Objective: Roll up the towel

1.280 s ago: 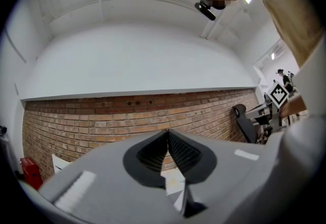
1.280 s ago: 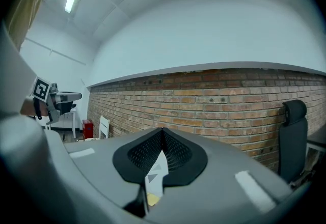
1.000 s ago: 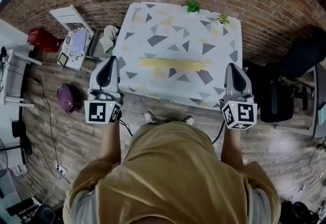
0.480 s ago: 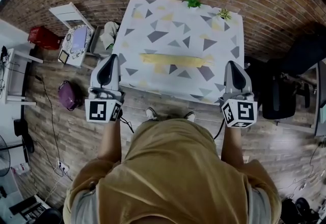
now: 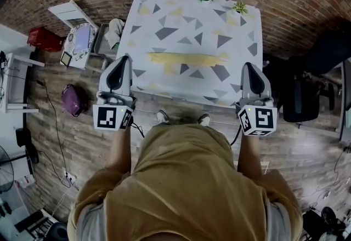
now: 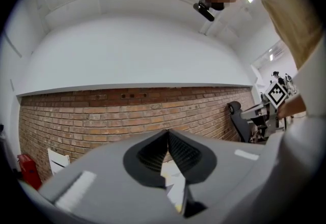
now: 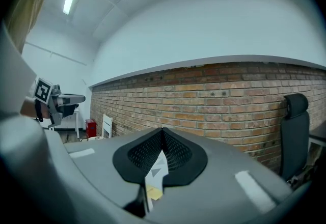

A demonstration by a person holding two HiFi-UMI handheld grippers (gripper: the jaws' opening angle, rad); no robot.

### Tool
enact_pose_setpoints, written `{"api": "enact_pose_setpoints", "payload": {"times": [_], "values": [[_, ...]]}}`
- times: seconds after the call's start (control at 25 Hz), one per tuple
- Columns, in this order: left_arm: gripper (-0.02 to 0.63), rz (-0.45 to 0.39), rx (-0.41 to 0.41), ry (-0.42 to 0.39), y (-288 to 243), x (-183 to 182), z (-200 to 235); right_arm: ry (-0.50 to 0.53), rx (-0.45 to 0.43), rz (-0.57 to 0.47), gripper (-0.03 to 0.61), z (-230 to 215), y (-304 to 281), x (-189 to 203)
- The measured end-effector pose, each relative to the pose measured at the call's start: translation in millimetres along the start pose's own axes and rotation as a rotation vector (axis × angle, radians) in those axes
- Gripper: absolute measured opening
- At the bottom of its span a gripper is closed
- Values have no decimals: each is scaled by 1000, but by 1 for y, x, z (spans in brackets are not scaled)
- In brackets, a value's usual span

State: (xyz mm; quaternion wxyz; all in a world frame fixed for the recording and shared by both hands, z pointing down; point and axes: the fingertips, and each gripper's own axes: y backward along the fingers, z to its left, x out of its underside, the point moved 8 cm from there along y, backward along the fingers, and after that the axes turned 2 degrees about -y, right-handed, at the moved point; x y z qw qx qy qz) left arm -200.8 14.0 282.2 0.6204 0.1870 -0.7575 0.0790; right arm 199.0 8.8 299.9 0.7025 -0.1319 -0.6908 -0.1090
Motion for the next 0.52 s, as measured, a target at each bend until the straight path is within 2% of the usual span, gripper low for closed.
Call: {"api": "enact_pose_setpoints", "payload": {"times": [0.52], "values": [[63, -5, 39, -3, -20, -2, -16, -6, -2, 11, 3, -9, 3, 4]]}}
